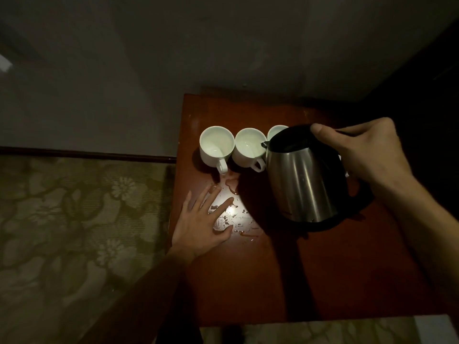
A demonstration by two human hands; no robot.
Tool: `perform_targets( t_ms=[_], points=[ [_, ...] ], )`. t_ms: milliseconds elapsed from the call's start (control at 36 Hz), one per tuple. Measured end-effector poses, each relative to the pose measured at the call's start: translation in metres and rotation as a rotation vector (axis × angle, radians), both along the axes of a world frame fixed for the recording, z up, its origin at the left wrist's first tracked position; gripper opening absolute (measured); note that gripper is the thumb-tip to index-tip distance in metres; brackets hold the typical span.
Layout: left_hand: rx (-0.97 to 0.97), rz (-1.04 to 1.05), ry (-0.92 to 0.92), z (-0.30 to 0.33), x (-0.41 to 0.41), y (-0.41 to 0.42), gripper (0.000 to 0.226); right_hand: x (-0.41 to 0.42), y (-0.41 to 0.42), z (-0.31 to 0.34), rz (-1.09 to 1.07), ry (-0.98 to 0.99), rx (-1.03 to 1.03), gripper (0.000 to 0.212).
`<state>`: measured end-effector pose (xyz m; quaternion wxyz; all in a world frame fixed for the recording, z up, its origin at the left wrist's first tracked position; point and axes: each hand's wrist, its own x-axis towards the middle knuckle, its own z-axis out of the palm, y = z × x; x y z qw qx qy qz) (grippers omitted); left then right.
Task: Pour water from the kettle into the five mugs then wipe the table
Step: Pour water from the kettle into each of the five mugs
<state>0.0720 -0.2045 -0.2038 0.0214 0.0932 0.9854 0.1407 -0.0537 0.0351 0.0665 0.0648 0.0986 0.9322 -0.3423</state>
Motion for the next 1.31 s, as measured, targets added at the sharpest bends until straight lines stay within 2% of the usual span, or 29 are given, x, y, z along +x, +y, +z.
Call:
perform_targets(
  t_ms=[167,361,472,639,722,833,972,1306],
  points=[
    [0.016,-0.002,0.01,0.0,0.0007,-0.0005,0.072,0.0022,-0.0013,-0.0009,-0.001,-0.02,-0.036,0.057],
    [0.008,0.006,0.006,0.0,0.0005,0.0003,0.073,0.0041,-0.0014,0.0008,-0.019,-0.022,-0.037,0.052],
    [0.009,0.003,0.029,-0.0007,0.001,0.0009,0.072,0.0041,0.0012,0.0004,-0.019,-0.018,-0.01,0.035],
    [0.018,0.01,0.024,-0.0001,0.0011,0.0006,0.073,0.0054,0.0001,0.0023,-0.029,-0.031,-0.036,0.06],
    [0.001,0.002,0.013,0.0003,0.0011,0.0004,0.072,0.0044,0.0025,0.0026,-0.028,-0.02,-0.017,0.05],
    [-0.006,0.003,0.03,0.0001,0.0009,0.0005,0.072,0.0034,0.0029,0.0033,-0.019,-0.002,-0.024,0.05],
    [0.007,0.0,0.029,0.0005,0.0009,0.0002,0.073,0.0021,0.0031,0.0028,-0.008,0.007,-0.008,0.027],
    [0.009,0.001,0.014,0.0018,0.0005,0.0002,0.073,0.0008,0.0017,0.0011,-0.019,0.006,-0.007,0.028]
  ],
)
